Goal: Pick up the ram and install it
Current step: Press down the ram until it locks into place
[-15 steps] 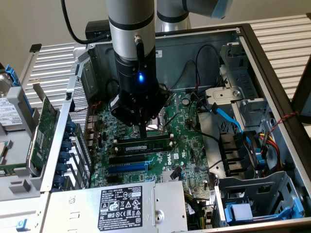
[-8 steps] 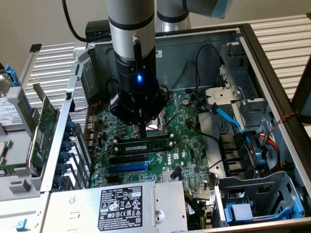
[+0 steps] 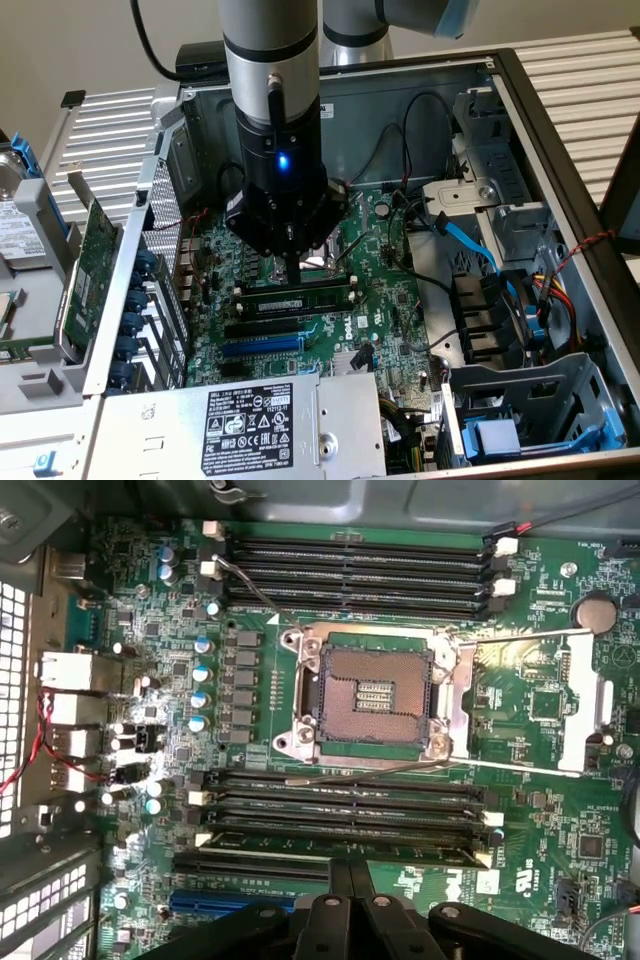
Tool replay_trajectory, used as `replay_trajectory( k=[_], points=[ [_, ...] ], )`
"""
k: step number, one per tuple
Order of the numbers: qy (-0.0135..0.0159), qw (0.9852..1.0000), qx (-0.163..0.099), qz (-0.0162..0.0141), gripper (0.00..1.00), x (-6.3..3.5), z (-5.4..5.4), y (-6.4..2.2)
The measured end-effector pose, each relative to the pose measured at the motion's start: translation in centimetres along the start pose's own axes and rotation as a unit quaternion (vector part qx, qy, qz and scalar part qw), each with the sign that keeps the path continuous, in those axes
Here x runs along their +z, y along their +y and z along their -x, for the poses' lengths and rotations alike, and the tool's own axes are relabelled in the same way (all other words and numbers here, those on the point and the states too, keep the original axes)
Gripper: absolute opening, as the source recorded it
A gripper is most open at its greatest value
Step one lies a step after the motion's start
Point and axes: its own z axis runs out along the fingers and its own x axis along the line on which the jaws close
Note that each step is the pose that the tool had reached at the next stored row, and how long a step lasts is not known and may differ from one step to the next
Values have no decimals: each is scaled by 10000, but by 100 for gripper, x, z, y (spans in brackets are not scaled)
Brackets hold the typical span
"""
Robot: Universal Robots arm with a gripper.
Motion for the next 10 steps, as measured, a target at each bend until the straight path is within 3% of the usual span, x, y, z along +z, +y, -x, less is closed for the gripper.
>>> replay_trajectory(
  k=[6, 10],
  points=[
    [-3, 9994, 349, 4, 11, 0, 0, 0],
    [-2, 9993, 375, 4, 11, 0, 1, 0]
  ],
)
